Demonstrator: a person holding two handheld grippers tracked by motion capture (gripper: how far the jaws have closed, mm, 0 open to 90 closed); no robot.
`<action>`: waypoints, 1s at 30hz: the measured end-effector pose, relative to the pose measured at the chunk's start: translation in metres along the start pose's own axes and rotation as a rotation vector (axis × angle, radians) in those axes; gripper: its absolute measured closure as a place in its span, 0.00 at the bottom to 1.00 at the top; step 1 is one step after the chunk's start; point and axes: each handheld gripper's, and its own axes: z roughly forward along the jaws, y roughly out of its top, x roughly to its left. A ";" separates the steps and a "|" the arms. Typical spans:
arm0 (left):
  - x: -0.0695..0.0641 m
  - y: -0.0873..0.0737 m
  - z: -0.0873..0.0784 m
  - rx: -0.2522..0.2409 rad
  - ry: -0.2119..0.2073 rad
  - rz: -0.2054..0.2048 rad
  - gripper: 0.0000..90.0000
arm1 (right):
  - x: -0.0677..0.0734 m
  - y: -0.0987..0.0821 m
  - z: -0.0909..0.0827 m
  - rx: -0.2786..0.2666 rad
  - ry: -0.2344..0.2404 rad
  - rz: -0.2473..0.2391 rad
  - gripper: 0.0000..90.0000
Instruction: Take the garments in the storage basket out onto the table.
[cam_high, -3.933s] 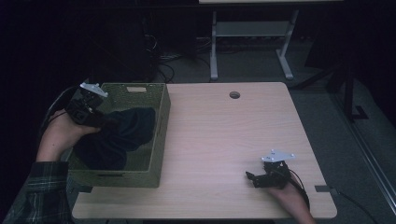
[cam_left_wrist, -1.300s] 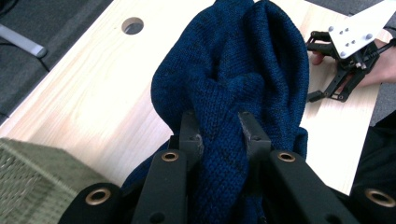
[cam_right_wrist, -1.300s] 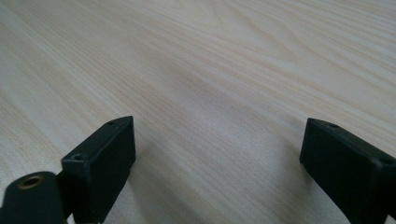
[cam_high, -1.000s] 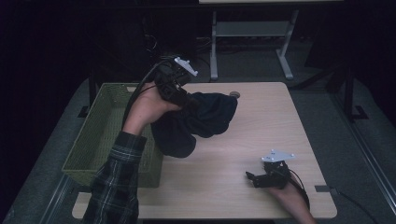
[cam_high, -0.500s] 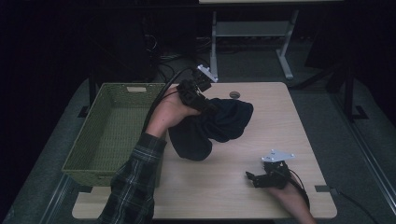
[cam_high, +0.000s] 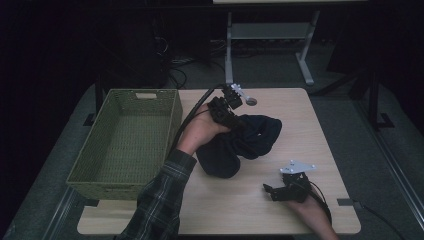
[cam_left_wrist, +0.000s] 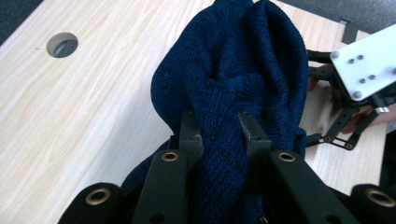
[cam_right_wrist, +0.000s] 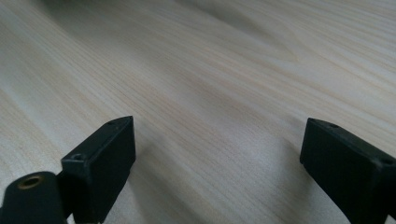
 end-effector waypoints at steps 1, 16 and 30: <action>0.000 0.000 0.004 0.000 0.000 -0.006 0.84 | 0.000 0.000 0.000 0.000 0.000 0.000 0.11; -0.005 -0.010 0.059 0.005 -0.014 -0.023 0.84 | 0.000 0.000 0.000 0.003 0.001 0.005 0.11; -0.011 -0.022 0.111 0.062 -0.035 -0.036 0.83 | 0.000 0.000 0.000 0.003 0.001 0.004 0.11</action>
